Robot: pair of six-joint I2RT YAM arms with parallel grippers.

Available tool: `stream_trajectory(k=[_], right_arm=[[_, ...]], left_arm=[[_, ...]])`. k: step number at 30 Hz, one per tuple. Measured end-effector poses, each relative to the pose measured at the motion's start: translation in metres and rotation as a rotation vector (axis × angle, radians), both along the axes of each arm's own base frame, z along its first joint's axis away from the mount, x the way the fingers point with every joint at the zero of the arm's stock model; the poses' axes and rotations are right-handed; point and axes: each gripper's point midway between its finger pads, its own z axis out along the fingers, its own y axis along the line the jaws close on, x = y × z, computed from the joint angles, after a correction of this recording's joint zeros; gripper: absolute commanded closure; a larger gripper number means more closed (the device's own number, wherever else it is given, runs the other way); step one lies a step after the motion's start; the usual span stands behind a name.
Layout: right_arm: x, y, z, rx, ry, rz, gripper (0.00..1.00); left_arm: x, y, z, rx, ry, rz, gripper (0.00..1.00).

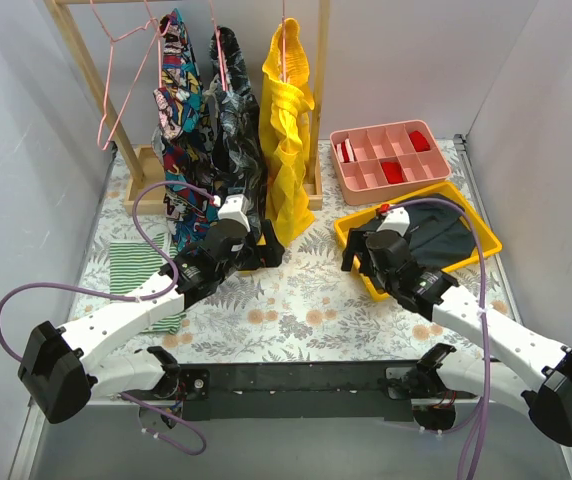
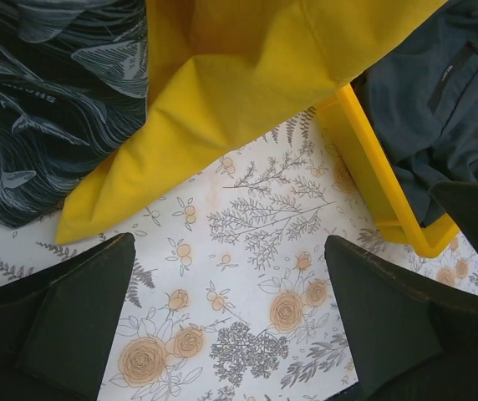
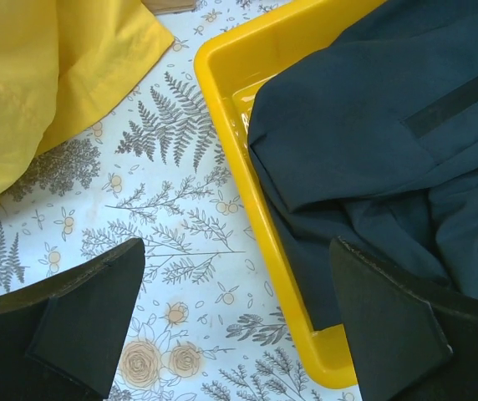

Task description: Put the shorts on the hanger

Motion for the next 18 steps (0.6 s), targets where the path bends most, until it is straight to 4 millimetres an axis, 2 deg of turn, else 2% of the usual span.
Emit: stream_trajectory(k=[4,9,13,18], right_arm=[[0.006,-0.001,0.008,-0.034,-0.019,-0.003,0.01],[0.024,-0.009,0.014,-0.062,0.000,-0.032,0.02],[0.045,-0.040,0.010,-0.055,0.048,-0.122,0.01],[0.070,-0.096,0.003,-0.011,0.106,-0.277,0.03]], left_arm=[[0.001,0.004,-0.001,0.014,-0.002,0.017,0.02],[0.000,0.006,-0.004,0.028,0.005,0.018,0.02],[0.000,0.007,-0.005,0.033,0.007,0.016,0.02],[-0.002,0.006,-0.004,0.034,0.011,0.011,0.02]])
